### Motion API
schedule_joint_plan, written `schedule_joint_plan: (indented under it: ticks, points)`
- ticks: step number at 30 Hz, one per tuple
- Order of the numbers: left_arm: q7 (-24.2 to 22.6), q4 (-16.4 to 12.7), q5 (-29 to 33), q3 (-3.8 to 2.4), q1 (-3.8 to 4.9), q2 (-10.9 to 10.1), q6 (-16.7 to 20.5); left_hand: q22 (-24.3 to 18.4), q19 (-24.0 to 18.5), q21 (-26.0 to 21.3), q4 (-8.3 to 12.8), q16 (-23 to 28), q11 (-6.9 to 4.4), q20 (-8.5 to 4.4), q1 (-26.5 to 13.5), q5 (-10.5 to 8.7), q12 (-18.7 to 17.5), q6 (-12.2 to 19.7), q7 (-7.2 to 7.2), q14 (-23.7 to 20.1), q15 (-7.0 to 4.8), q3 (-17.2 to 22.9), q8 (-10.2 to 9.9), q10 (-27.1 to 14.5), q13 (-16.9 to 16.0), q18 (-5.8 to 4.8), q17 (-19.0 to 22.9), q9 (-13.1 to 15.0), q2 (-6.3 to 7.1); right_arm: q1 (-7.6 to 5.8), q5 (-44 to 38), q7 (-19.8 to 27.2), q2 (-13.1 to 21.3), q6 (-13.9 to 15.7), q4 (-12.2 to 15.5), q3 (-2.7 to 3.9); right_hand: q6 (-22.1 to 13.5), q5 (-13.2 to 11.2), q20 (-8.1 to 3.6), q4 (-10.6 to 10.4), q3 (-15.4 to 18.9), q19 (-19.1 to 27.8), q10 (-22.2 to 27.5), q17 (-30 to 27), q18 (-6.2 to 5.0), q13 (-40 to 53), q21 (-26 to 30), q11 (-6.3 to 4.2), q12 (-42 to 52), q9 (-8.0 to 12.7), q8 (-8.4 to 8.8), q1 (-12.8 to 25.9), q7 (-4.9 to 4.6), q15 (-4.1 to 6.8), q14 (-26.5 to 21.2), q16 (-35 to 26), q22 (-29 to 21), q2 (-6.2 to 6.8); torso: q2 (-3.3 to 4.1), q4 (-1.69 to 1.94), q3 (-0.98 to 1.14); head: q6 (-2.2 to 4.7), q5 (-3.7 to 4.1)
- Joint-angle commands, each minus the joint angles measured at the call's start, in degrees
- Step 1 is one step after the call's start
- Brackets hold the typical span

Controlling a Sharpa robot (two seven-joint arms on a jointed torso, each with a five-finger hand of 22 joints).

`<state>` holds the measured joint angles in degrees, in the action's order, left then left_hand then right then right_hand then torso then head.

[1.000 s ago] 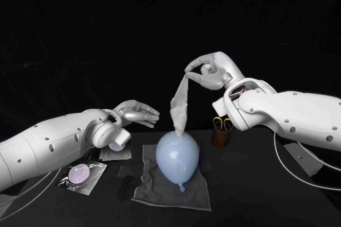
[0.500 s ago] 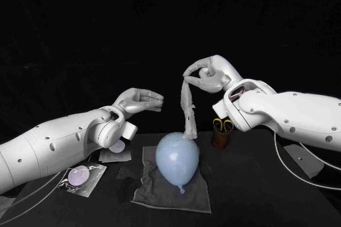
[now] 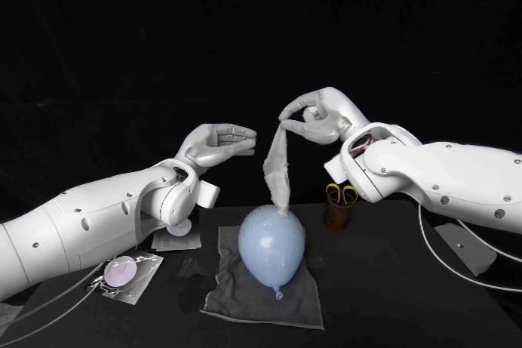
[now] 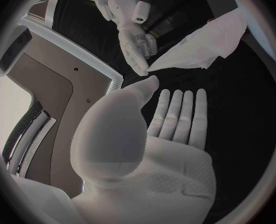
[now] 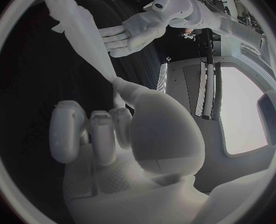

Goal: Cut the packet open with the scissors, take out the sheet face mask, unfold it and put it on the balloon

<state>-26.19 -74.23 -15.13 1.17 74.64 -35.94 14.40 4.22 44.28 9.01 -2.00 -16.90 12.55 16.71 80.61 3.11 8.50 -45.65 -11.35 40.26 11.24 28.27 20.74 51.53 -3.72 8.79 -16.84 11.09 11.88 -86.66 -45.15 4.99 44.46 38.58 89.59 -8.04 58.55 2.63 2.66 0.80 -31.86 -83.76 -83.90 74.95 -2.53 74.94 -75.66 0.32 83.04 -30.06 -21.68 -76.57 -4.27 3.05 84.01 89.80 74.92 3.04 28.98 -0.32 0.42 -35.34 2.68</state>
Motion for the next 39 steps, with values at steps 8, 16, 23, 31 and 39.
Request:
schedule_joint_plan:
  ticks: [8, 16, 23, 31, 39]
  points:
    - [-1.2, 0.0, -5.8, -0.73, 0.41, 2.2, -0.4, -0.1, 1.6, -0.4, -0.9, -7.0, -0.27, -0.17, 1.9, -0.29, 1.4, -0.5, 0.74, -3.2, -0.12, -3.2, -1.0, -0.1, -0.2, -0.65, -2.6, -0.1, -0.42, -0.05, -1.1, -0.1, -0.8, -0.9, -0.3, 0.06, 0.5, 0.2, 0.0, 0.0, -0.3, -1.0, -3.3, 15.1, -0.26, 11.2, 0.0, -0.34, 0.3, -1.9, -0.2, 0.0, -0.13, 0.49, 6.0, 0.2, 11.4, -0.38, -0.07, 0.04, 0.0, 0.11, -0.16]
    - [3.1, 1.2, -8.8, -0.81, 0.79, 4.1, 1.4, 0.2, 3.4, 0.1, -2.9, -14.7, -1.16, -0.2, 1.9, -0.3, 2.0, -1.0, -1.21, -4.7, -0.95, -6.4, -2.1, 0.5, -0.1, -0.05, -5.2, -0.2, -0.45, -0.05, -1.3, 0.0, -0.9, -0.9, 0.0, 0.06, 0.5, 0.2, 0.0, 0.0, -0.3, -1.0, -3.3, 15.1, -0.26, 11.2, 0.0, -0.34, 0.3, -1.9, -0.2, 0.0, -0.13, 0.49, 6.0, 0.2, 11.4, -0.38, -0.02, 0.04, 0.06, 0.26, -0.26]
    - [5.3, 2.1, -9.5, -0.82, 0.98, 5.0, 2.3, 0.8, 6.4, 1.7, -3.5, -25.0, -1.88, -0.45, 4.0, -0.2, 3.1, -1.2, -1.07, -1.9, -2.35, -7.8, -3.2, 1.6, -0.3, 1.33, -8.8, -0.4, -1.2, -0.05, -1.4, 0.1, -0.9, -0.9, 0.3, 0.06, 0.3, 0.2, 0.01, 0.1, -0.4, -1.0, -3.3, 15.1, -0.25, 11.2, -0.1, -0.31, 0.3, -2.0, -0.31, 0.2, -0.15, 0.47, 6.0, 0.2, 11.4, -0.33, -0.03, -0.02, 0.02, 0.29, -0.29]
    - [6.8, 2.0, -11.8, -0.82, 1.04, 4.9, 3.2, 6.7, 16.7, 12.6, -3.7, -44.8, -4.58, -5.51, 5.4, -0.34, 6.7, -6.9, 1.38, 3.2, -5.9, -7.9, -1.3, 7.6, -1.1, 1.6, -17.5, 0.5, -1.59, -0.05, -1.5, 0.0, -0.9, -0.9, 0.2, 0.06, 0.3, 0.2, 0.01, 0.1, -0.4, -1.0, -3.3, 15.1, -0.25, 11.2, -0.1, -0.31, 0.3, -2.0, -0.31, 0.2, -0.15, 0.47, 6.0, 0.2, 11.4, -0.33, -0.01, 0.07, 0.01, 0.28, -0.24]
    - [8.0, 2.3, -13.7, -0.81, 1.07, 4.8, 3.6, 16.9, 13.9, 26.5, -3.5, -55.4, -6.53, -8.28, 6.1, -0.33, 10.4, -11.0, 3.06, 4.4, -7.84, -7.0, 0.0, 10.4, -2.8, 0.95, -21.2, 0.8, -2.46, -0.05, -1.5, 0.1, -0.8, -0.8, 0.2, 0.06, 0.3, 0.2, 0.01, 0.1, -0.4, -1.0, -3.3, 15.1, -0.25, 11.2, -0.1, -0.31, 0.3, -2.0, -0.31, 0.2, -0.15, 0.47, 6.0, 0.2, 11.4, -0.33, 0.02, 0.1, 0.0, 0.27, -0.21]
